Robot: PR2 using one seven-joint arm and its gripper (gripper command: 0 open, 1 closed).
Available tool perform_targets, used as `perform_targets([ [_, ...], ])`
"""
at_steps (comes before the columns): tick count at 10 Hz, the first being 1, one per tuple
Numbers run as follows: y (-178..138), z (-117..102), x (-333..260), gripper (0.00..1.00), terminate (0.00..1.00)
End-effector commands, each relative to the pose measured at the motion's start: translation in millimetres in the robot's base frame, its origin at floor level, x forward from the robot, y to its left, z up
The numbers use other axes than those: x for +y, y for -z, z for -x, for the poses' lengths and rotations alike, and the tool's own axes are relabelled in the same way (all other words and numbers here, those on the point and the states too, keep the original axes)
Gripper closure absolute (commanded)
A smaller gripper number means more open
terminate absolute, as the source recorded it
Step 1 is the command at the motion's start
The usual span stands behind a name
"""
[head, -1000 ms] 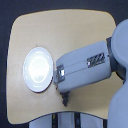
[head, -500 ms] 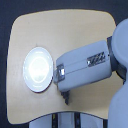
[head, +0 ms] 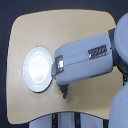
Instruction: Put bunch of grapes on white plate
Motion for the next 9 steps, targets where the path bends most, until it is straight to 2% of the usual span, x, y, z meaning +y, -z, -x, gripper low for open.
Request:
perform_targets([
  [1,-73,-31,10,1.00,0.00],
  [4,-86,-45,18,1.00,0.00],
  [9,-57,-39,107,1.00,0.00],
])
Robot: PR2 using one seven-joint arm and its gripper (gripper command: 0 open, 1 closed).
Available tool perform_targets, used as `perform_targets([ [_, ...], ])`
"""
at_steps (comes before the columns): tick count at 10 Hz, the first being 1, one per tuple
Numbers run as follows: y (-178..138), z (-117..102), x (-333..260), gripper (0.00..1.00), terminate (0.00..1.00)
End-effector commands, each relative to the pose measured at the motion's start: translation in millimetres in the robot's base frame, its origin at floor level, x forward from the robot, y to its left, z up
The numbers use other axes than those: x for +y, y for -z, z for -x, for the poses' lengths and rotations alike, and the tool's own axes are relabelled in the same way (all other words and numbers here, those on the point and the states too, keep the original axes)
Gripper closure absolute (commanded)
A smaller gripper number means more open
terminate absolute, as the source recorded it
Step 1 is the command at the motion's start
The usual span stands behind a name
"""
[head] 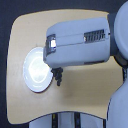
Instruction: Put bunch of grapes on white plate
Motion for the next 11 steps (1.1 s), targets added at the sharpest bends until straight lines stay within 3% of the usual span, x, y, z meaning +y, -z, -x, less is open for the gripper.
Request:
perform_targets([
  [1,28,3,92,1.00,0.00],
  [5,48,9,136,1.00,0.00],
  [8,65,1,130,1.00,0.00],
  [11,84,6,128,1.00,0.00],
])
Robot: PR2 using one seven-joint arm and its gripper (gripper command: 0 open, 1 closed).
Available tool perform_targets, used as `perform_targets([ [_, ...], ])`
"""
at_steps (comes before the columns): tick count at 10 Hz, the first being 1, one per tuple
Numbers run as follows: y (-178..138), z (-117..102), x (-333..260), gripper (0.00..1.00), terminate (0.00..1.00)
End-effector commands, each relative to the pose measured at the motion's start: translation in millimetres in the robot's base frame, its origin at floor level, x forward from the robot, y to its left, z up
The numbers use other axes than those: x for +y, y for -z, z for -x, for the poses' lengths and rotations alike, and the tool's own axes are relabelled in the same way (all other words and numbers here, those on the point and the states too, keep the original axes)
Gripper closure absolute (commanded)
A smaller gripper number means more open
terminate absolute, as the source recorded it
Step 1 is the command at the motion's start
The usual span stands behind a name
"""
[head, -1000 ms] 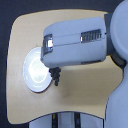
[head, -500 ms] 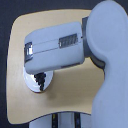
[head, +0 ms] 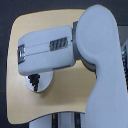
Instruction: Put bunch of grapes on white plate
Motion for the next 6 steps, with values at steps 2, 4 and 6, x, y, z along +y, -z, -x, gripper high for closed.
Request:
perform_targets([
  [2,34.5,-1.8,-7.1,1.00,0.00],
  [4,38.1,-4.5,-11.2,1.00,0.00],
  [6,39.0,-3.5,-10.1,1.00,0.00],
])
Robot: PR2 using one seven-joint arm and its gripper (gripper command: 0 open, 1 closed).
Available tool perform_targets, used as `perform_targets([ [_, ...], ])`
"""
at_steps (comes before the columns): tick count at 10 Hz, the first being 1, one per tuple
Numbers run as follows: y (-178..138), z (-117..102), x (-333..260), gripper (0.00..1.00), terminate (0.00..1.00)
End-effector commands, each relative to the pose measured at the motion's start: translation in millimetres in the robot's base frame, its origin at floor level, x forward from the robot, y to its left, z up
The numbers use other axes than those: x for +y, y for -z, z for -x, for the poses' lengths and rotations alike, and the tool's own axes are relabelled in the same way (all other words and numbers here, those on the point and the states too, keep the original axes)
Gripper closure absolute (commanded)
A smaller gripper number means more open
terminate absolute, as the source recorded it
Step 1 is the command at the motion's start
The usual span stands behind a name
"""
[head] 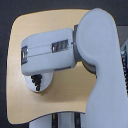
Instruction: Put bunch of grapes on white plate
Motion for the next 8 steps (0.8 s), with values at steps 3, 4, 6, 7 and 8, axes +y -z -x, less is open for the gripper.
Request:
perform_targets([
  [3,11,-5,-10,1.00,0.00],
  [4,12,-5,-10,1.00,0.00],
  [6,20,2,-8,1.00,0.00],
  [7,25,5,-5,1.00,0.00],
  [8,27,5,-3,1.00,0.00],
])
